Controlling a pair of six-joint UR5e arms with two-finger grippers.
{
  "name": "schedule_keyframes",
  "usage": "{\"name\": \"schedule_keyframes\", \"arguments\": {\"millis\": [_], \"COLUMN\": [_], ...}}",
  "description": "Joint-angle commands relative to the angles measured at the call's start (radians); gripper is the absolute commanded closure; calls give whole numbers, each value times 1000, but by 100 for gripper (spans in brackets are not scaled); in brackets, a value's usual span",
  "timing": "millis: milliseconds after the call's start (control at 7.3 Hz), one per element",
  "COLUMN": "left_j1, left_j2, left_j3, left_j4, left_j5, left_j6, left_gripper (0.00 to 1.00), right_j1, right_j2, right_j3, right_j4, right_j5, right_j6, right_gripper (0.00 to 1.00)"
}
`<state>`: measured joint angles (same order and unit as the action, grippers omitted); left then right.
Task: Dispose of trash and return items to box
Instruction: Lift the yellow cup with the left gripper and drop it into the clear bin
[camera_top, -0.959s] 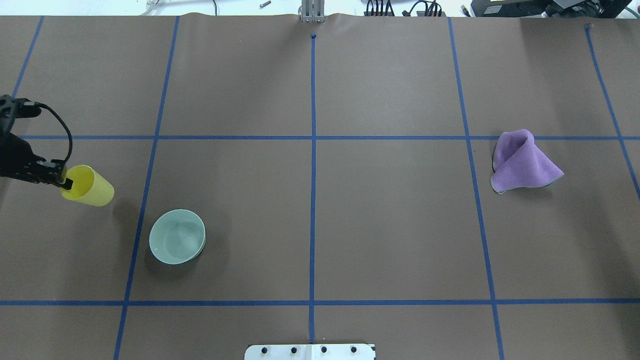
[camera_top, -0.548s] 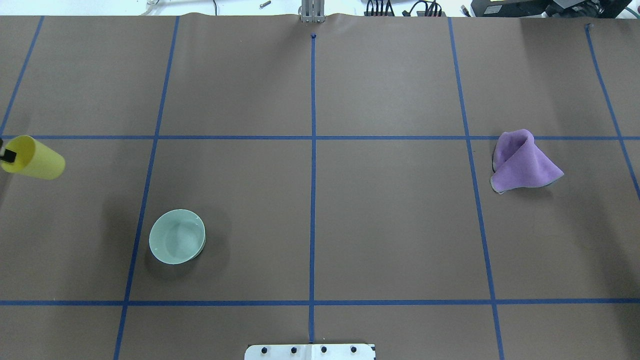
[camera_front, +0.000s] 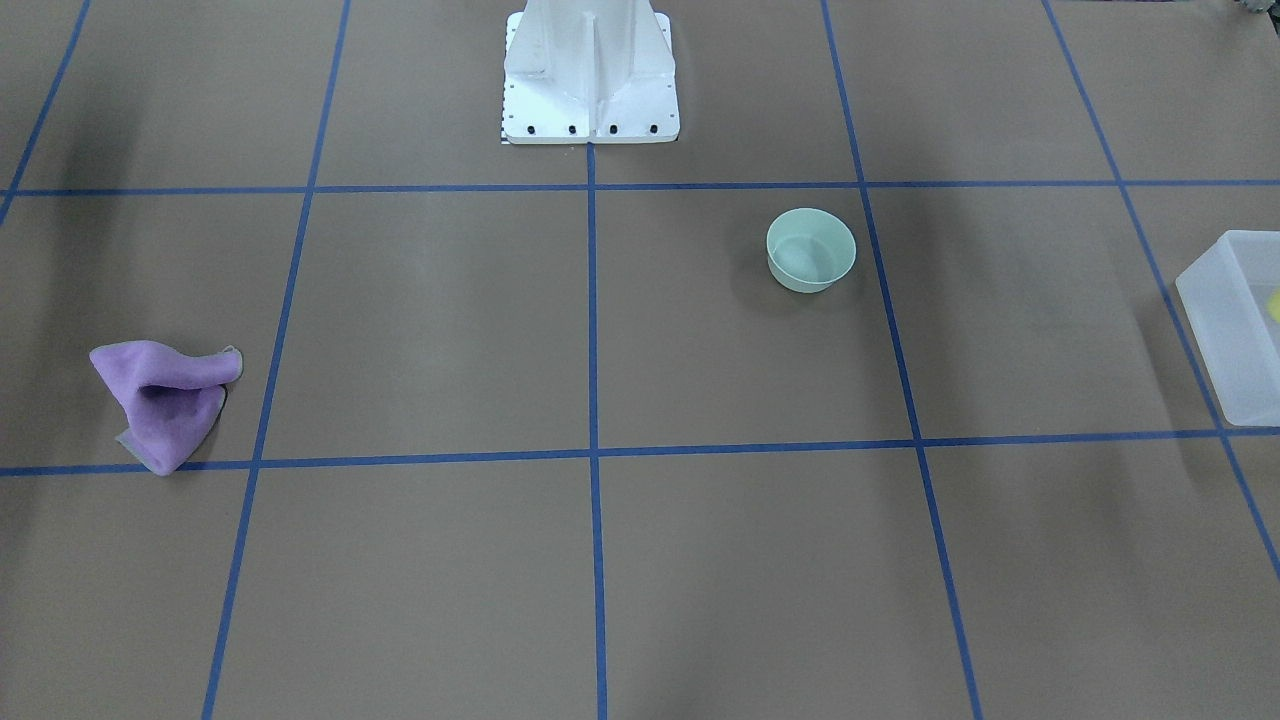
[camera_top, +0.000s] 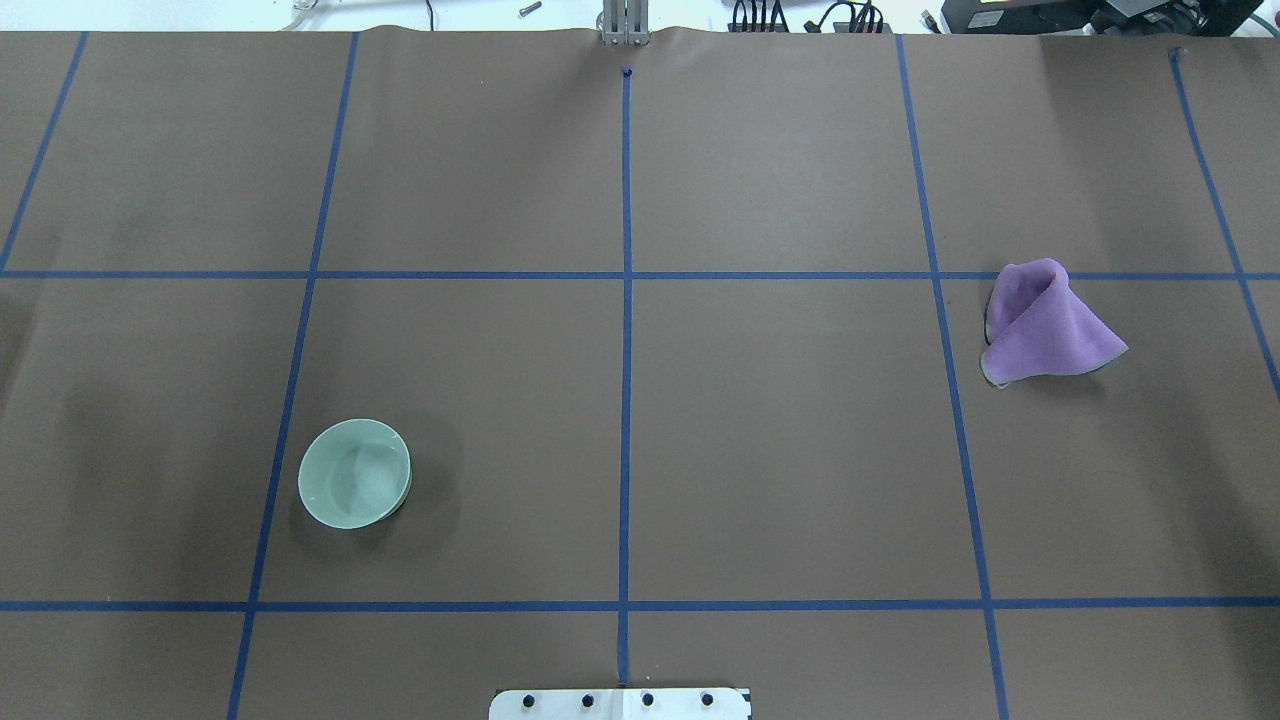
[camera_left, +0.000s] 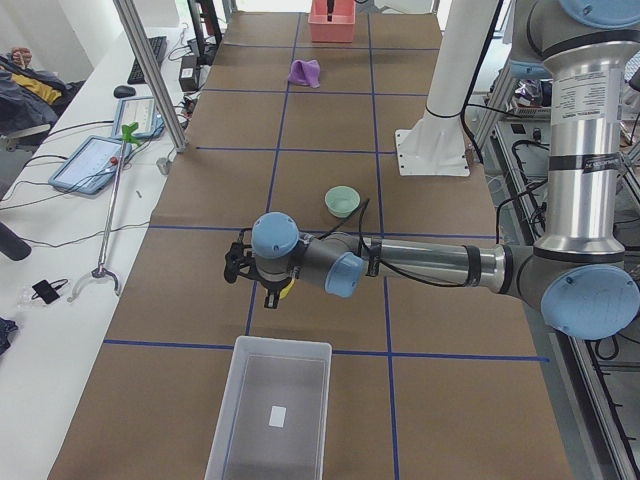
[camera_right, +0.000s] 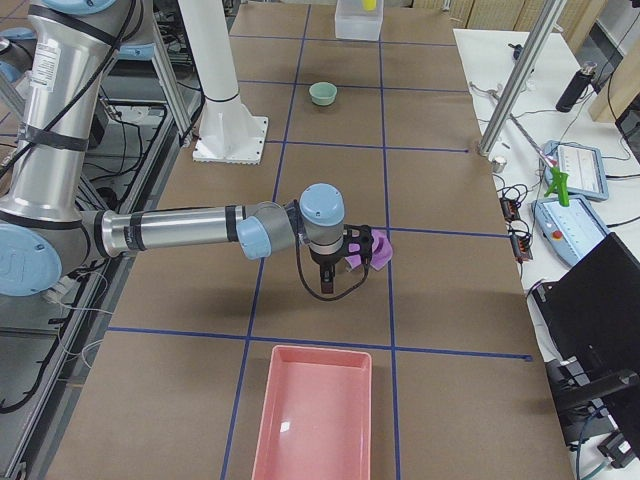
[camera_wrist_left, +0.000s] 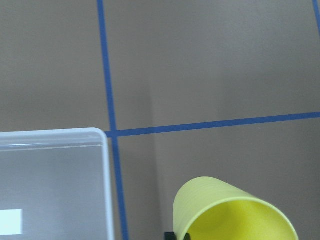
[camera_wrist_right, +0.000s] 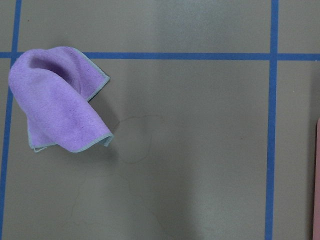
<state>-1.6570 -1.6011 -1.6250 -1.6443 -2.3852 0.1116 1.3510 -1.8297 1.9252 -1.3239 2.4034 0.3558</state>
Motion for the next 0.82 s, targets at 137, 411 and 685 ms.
{"name": "schedule_keyframes", "arguments": {"millis": [137, 411, 685], "left_j1": [-63, -50, 58], "left_j2": [-92, -97, -89], "left_j3": [260, 356, 367], "left_j4": [49, 15, 12], "left_j5": [57, -38, -87], "left_j6": [96, 5, -68], "left_gripper": [100, 100, 100], "right_j1": [-76, -108, -122], "right_j2": [73, 84, 117], "right_j3": [-55, -87, -86], "right_j4": [3, 78, 84], "right_j5": [-21, -41, -41], "right_j6": [14, 15, 101], "right_gripper": [0, 0, 0]}}
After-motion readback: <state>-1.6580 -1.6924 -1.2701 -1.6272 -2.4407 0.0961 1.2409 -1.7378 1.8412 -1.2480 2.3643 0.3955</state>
